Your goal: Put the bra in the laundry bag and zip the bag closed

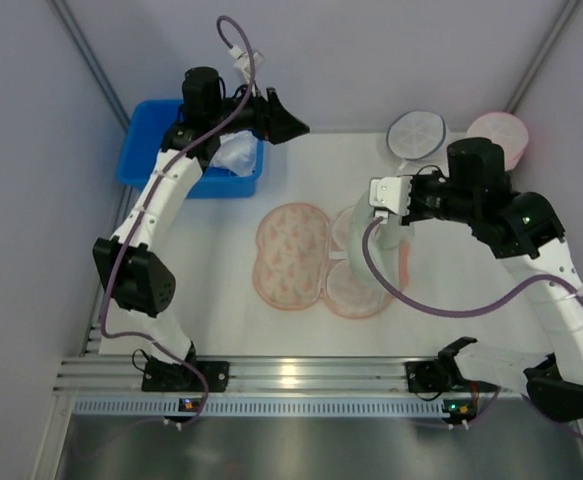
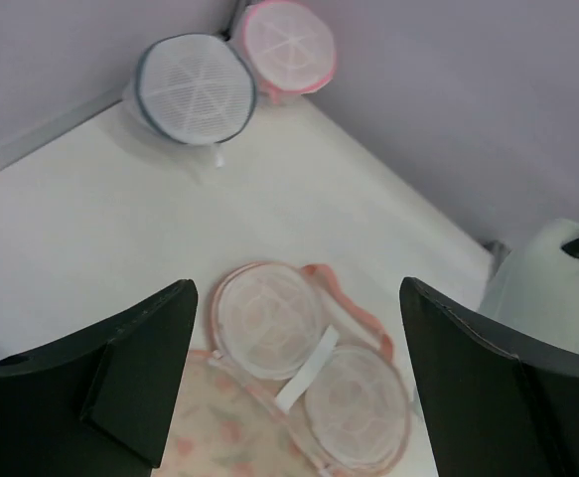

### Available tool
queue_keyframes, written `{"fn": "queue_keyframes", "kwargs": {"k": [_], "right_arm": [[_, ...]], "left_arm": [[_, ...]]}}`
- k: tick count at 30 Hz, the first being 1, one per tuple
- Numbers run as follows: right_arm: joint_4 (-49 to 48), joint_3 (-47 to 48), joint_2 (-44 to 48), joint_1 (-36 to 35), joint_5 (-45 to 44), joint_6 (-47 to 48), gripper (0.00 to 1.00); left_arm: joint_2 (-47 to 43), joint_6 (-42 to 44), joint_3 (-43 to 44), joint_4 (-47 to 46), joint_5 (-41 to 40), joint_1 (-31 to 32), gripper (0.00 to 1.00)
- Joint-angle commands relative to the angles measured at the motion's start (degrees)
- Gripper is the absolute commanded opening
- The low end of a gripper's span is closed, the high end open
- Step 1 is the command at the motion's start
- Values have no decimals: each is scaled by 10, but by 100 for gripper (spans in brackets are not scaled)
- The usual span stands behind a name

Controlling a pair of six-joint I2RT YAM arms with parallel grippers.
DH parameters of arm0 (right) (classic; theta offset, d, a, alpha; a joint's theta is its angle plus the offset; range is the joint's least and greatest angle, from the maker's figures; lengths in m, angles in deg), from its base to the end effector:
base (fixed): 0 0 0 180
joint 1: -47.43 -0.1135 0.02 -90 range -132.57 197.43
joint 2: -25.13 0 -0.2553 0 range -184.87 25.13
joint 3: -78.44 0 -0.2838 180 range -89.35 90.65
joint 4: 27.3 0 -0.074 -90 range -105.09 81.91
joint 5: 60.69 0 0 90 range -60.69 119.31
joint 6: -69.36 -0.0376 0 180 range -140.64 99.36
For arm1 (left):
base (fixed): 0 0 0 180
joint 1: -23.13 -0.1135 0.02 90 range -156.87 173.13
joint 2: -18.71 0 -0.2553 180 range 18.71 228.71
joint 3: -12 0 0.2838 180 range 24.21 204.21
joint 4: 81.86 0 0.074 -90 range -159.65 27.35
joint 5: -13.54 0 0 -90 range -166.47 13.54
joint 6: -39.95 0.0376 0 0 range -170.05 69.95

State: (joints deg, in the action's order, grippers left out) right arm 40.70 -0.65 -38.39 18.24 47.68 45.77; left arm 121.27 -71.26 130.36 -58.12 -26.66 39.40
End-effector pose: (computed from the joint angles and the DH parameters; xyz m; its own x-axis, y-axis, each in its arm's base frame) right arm 0.1916 0.1206 0.4585 0.4633 -0.7374 -0.4915 -0.6874 0.0510 -0.7245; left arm 0.4200 -0.1525 0.4264 -0.4518 -0.1114 -0.8852 0.7976 0.3941 -0.4567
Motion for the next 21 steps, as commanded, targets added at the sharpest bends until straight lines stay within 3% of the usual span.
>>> {"fn": "queue_keyframes", "kwargs": {"k": [1, 3, 7, 11, 13, 14, 17, 19, 21], "right_arm": [[81, 50, -39, -28, -95, -65, 0], [114, 69, -65, -44, -130, -96, 0], [145, 100, -99, -62, -170, -150, 0], [193, 158, -140, -72, -181, -196, 0], [227, 174, -171, -74, -181, -225, 0], [240, 186, -184, -75, -181, -234, 0], [272, 180, -220, -75, -173, -262, 0], [278, 173, -236, -75, -167, -276, 0], [271, 158, -247, -75, -164, -284, 0]], "left_arm": [[-68, 209, -38, 167, -131, 18, 89], [-132, 232, -127, 107, -122, 24, 89], [-241, 190, -293, 10, -91, 27, 91], [-334, 193, -432, 2, -55, 57, 92], [-377, 271, -479, 2, -64, 89, 92], [-430, 381, -532, 2, -83, 141, 92], [-515, 593, -622, 2, -154, 248, 89], [-535, 667, -642, 3, -193, 294, 88], [-540, 794, -649, 24, -209, 354, 86]]}}
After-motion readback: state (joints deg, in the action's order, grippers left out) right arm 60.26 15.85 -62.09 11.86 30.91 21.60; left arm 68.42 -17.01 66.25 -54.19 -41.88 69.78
